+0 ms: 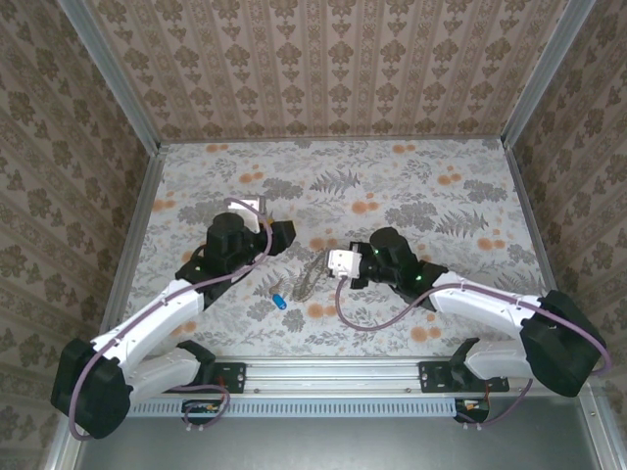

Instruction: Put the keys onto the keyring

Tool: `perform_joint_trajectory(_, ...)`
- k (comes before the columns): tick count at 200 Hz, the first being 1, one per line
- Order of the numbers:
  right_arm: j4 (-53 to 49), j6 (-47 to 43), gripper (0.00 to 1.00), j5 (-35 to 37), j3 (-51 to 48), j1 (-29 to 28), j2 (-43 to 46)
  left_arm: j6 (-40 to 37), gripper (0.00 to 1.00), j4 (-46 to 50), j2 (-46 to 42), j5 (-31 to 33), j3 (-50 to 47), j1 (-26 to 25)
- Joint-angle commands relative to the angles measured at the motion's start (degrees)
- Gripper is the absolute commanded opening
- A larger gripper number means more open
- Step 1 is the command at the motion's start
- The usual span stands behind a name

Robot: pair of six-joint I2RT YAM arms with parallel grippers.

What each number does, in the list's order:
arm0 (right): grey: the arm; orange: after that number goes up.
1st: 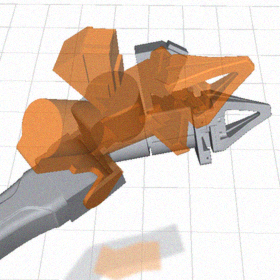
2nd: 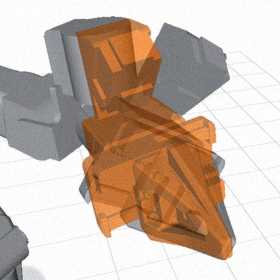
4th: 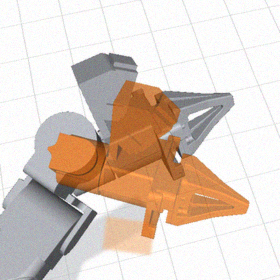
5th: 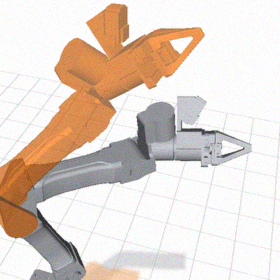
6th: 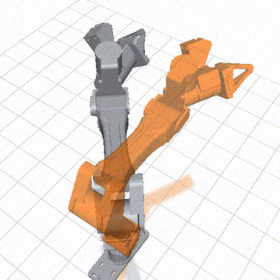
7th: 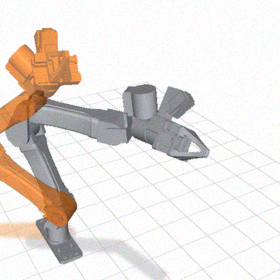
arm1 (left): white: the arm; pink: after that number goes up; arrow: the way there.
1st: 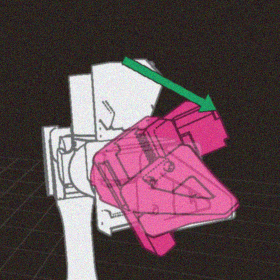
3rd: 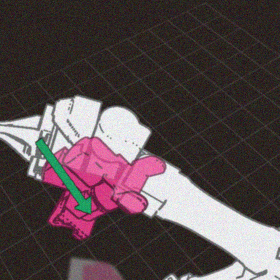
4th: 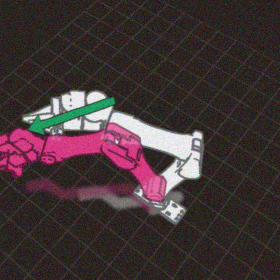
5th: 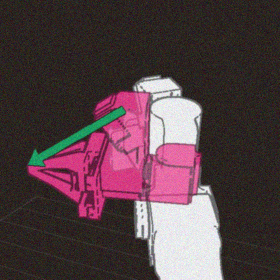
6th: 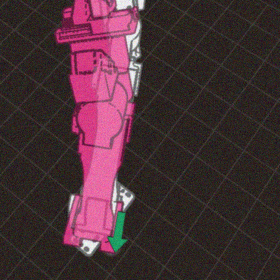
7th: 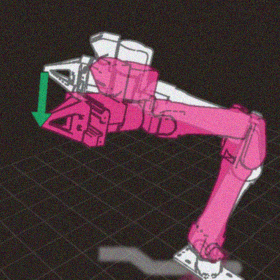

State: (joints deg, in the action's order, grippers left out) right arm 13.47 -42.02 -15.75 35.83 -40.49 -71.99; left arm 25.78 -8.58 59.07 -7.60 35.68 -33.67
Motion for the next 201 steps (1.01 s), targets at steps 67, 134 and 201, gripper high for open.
perform_joint_trajectory(67,4.04,16.76,0.00,-31.84,4.71,12.31,0.41,-28.98,0.49,-6.60,1.14,-31.98,0.30,3.52)
perform_joint_trajectory(134,2.74,16.45,0.00,-36.59,7.48,14.38,-2.11,-34.07,0.42,-10.82,7.93,-45.85,3.26,2.53)
perform_joint_trajectory(201,0.94,15.74,0.00,-38.83,9.95,14.65,-4.66,-38.44,0.32,-6.10,12.50,-47.34,6.24,-1.05)
